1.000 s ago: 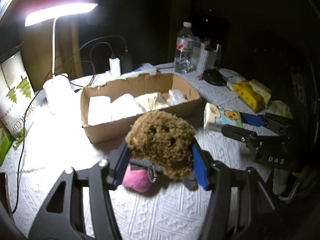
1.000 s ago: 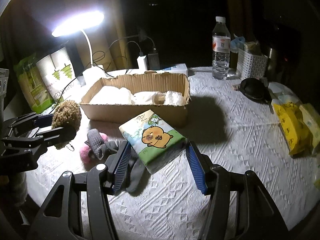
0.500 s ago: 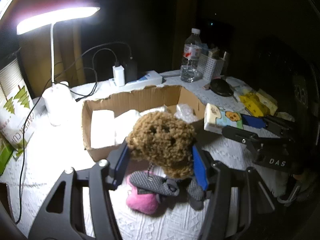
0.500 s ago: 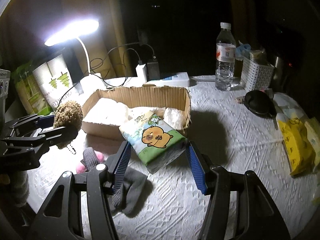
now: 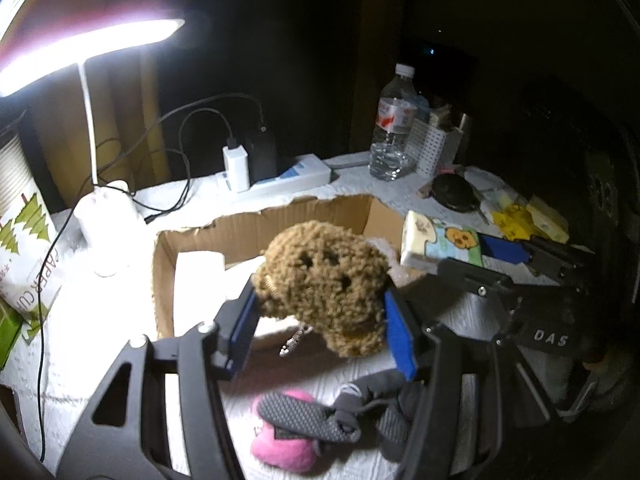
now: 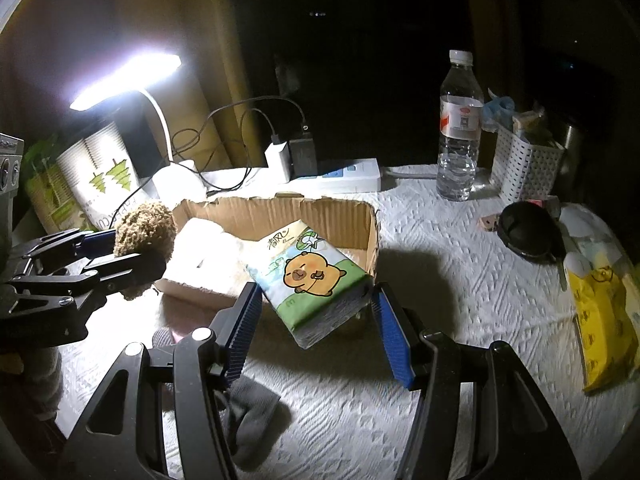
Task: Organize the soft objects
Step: 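Carry the teddy bear into the box with left tool while right carries the tissue pack, then release the teddy bear and tissue pack in the box and withdraw both tools, then grasp the pink plush toy with left tool while right grasps the grey gloves, then carry the pink plush into the box with left tool while right carries the gloves, then release the pink plush and gloves in the box and withdraw both tools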
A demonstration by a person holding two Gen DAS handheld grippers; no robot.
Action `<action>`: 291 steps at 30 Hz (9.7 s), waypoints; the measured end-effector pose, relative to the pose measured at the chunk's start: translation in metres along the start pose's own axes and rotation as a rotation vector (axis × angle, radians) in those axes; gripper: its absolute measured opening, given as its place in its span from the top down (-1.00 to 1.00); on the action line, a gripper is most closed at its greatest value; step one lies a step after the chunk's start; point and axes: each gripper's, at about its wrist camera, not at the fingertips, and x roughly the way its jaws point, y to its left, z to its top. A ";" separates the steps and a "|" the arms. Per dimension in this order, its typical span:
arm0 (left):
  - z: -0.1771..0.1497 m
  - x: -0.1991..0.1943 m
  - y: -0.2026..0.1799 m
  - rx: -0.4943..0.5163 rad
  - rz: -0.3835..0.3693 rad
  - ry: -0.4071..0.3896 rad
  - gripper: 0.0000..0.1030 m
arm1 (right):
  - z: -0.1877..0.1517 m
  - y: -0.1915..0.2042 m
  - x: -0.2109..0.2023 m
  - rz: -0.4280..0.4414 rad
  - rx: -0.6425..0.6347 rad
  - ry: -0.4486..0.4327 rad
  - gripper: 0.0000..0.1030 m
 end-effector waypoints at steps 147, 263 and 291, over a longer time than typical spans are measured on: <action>-0.111 0.036 0.029 -0.084 0.066 0.228 0.11 | -0.073 -0.001 -0.004 0.043 0.130 0.065 0.64; -0.011 0.037 0.062 -0.139 0.132 0.054 -0.41 | 0.025 0.003 0.058 -0.025 -0.020 0.105 -0.03; -0.032 -0.055 0.032 -0.103 0.125 -0.064 -0.41 | 0.001 0.038 -0.028 -0.029 -0.032 0.002 -0.04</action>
